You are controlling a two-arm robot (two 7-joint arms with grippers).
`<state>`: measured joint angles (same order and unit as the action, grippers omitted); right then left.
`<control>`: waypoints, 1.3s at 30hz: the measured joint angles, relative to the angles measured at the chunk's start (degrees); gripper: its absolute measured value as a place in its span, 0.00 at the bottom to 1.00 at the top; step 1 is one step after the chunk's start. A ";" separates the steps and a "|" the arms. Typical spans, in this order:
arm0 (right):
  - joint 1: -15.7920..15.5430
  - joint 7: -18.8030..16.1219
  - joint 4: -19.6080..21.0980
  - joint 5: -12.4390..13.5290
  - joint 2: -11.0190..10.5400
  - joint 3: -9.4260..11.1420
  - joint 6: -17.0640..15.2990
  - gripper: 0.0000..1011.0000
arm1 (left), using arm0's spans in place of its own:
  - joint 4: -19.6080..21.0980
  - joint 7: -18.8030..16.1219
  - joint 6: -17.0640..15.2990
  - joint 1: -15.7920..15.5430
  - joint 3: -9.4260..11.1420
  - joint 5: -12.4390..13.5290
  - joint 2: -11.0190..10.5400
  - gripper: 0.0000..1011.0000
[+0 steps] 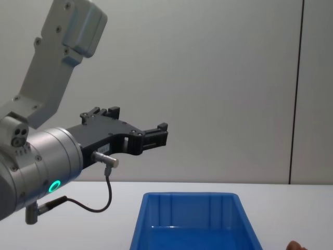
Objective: Pick up the two dolls from the table and place them into the box.
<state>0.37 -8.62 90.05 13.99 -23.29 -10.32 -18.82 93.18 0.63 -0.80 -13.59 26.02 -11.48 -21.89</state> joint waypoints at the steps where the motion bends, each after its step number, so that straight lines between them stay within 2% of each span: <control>1: 0.09 -0.13 -0.24 -0.07 0.13 -0.10 -0.41 0.99 | 0.00 0.00 0.00 0.00 0.00 0.00 0.00 0.99; 9: 0.54 -0.61 -1.09 -0.11 0.70 -0.49 -2.60 0.99 | 0.00 0.00 0.00 0.00 0.00 0.00 0.00 0.99; 11: 0.71 -0.66 -1.38 -0.10 0.90 -0.60 -3.27 0.96 | 0.00 0.00 0.00 0.00 0.00 0.00 0.00 0.99; 18: 1.32 -0.58 -2.25 0.09 1.44 -0.74 -5.16 0.80 | 0.00 0.00 0.00 0.00 0.00 0.00 0.00 0.99; 20: 1.53 -0.51 -2.50 0.21 1.58 -0.76 -5.59 0.71 | 0.00 0.00 0.00 0.00 0.00 0.00 0.00 0.99; 21: 1.57 -0.49 -2.54 0.25 1.61 -0.76 -5.68 0.71 | 0.00 0.00 0.00 0.00 0.00 0.00 0.00 0.99; 31: 1.94 -0.37 -2.73 0.65 1.85 -0.64 -6.39 0.39 | 0.00 0.00 0.00 0.00 0.00 0.00 0.00 0.99; 39: 2.06 0.05 -1.47 0.69 1.85 -0.29 -4.52 0.38 | 0.00 0.00 0.00 0.00 0.00 0.00 0.00 0.99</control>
<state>2.43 -8.57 88.58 14.67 -21.44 -10.61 -23.34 93.18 0.63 -0.80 -13.59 26.03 -11.48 -21.89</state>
